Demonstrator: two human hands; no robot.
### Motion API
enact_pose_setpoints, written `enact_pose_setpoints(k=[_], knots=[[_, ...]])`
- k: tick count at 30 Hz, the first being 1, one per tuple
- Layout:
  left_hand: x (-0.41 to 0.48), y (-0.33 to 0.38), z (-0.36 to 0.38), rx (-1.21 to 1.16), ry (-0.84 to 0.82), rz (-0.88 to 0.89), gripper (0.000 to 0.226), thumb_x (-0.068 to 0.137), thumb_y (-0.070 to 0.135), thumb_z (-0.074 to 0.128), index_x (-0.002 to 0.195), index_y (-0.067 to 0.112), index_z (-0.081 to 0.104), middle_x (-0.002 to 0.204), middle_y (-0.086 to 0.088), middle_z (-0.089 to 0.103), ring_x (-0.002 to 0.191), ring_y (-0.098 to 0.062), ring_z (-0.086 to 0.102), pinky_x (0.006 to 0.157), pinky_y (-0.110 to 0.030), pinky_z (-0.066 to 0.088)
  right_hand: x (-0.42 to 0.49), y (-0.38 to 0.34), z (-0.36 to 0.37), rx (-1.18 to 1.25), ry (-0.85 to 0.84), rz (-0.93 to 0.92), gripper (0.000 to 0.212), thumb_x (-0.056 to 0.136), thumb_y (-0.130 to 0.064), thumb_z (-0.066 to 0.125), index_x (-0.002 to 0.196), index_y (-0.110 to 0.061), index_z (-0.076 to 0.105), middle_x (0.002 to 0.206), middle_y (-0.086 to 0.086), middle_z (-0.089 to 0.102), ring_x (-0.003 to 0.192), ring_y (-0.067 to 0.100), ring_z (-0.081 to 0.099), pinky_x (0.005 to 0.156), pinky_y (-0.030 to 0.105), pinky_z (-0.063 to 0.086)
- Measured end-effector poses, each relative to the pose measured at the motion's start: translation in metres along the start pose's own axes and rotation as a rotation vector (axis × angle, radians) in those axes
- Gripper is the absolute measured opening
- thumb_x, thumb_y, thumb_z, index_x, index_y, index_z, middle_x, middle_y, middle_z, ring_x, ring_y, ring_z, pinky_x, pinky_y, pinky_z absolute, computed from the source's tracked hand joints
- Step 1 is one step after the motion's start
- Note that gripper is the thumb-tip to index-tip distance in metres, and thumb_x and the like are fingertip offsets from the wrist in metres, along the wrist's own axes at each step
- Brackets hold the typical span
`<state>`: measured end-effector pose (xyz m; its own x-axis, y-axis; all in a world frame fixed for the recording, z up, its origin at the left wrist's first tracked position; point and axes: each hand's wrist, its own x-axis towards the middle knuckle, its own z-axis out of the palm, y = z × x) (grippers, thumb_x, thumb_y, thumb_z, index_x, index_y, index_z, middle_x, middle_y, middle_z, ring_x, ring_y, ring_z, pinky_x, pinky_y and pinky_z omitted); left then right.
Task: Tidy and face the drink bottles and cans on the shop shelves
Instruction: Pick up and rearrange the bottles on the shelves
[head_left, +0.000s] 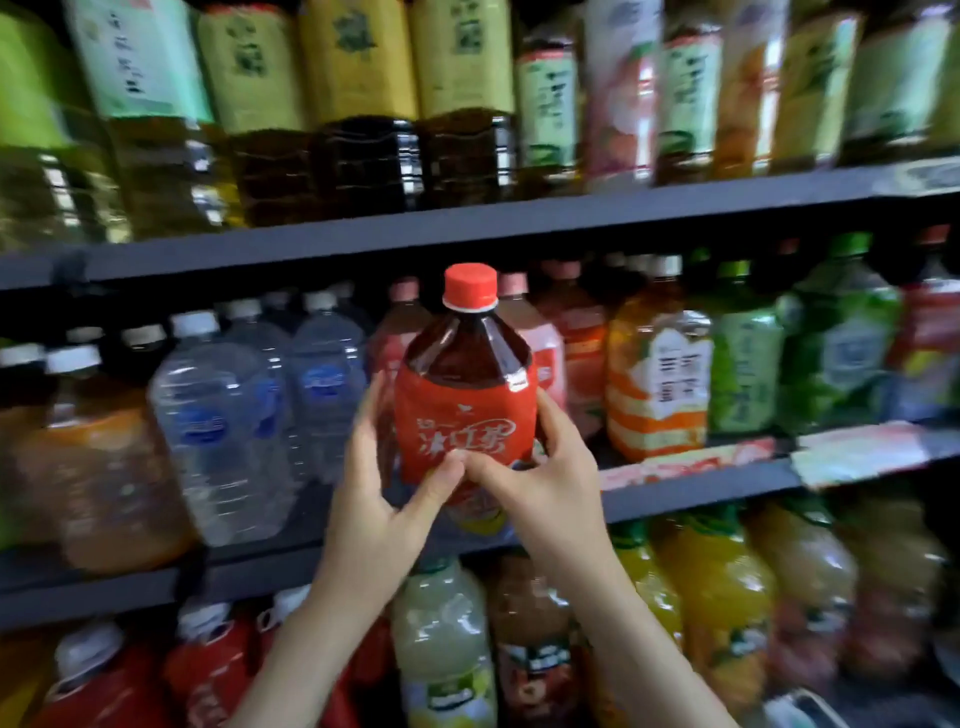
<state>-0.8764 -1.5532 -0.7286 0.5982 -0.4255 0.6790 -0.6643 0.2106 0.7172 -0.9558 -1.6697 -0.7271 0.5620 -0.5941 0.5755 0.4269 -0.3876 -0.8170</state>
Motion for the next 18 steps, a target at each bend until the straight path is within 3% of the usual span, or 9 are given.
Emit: enact_pose_setpoints(k=[2, 4, 7, 10, 15, 18], knots=[[0.004, 0.019, 0.031, -0.115, -0.155, -0.055, 0.088, 0.054, 0.073, 0.071, 0.129, 0.037, 0.044, 0.116, 0.026, 0.062, 0.106, 0.004, 0.059, 0.081, -0.008, 0.046, -0.004, -0.011, -0.043, -0.033, 0.006, 0.012, 0.054, 0.065, -0.029, 0.084, 0.113, -0.025, 0.060, 0.107, -0.003, 0.067, 0.094, 0.006, 0.066, 0.081, 0.033, 0.056], [0.006, 0.030, 0.062, -0.180, -0.243, -0.073, 0.084, 0.044, 0.067, 0.078, 0.116, 0.032, 0.054, 0.102, 0.024, 0.068, 0.094, 0.005, 0.064, 0.072, -0.006, 0.046, -0.005, -0.020, -0.087, -0.054, -0.013, 0.027, 0.052, 0.066, -0.027, 0.085, 0.111, -0.025, 0.060, 0.102, -0.006, 0.069, 0.092, 0.006, 0.066, 0.080, 0.033, 0.056], [0.006, 0.044, 0.112, -0.167, -0.284, -0.076, 0.086, 0.035, 0.072, 0.078, 0.107, 0.031, 0.055, 0.093, 0.028, 0.068, 0.087, 0.009, 0.064, 0.068, -0.005, 0.046, -0.002, -0.025, -0.147, -0.074, -0.053, 0.066, 0.048, 0.069, -0.015, 0.083, 0.112, -0.022, 0.061, 0.100, -0.003, 0.071, 0.093, 0.011, 0.068, 0.082, 0.036, 0.056], [0.003, 0.054, 0.160, -0.060, -0.245, -0.079, 0.069, 0.047, 0.067, 0.077, 0.105, 0.036, 0.055, 0.089, 0.033, 0.067, 0.086, 0.015, 0.061, 0.067, -0.003, 0.045, 0.006, -0.018, -0.198, -0.071, -0.078, 0.106, 0.048, 0.073, -0.014, 0.080, 0.115, -0.020, 0.060, 0.102, -0.001, 0.071, 0.097, 0.015, 0.067, 0.088, 0.042, 0.054], [0.001, 0.070, 0.236, 0.172, -0.097, -0.017, 0.059, 0.062, 0.054, 0.075, 0.111, 0.041, 0.045, 0.076, 0.030, 0.053, 0.066, 0.020, 0.051, 0.059, 0.001, 0.039, 0.017, -0.011, -0.255, -0.106, -0.020, 0.104, 0.065, 0.068, -0.037, 0.083, 0.123, -0.029, 0.049, 0.112, -0.008, 0.065, 0.105, 0.007, 0.062, 0.084, 0.022, 0.050], [0.006, 0.075, 0.278, 0.140, -0.133, -0.002, 0.064, 0.056, 0.060, 0.070, 0.111, 0.041, 0.043, 0.085, 0.029, 0.054, 0.071, 0.020, 0.052, 0.062, 0.001, 0.039, 0.021, -0.004, -0.273, -0.278, 0.172, 0.080, 0.086, 0.046, -0.056, 0.083, 0.120, -0.032, 0.046, 0.113, -0.009, 0.056, 0.108, 0.007, 0.057, 0.089, 0.029, 0.050]])
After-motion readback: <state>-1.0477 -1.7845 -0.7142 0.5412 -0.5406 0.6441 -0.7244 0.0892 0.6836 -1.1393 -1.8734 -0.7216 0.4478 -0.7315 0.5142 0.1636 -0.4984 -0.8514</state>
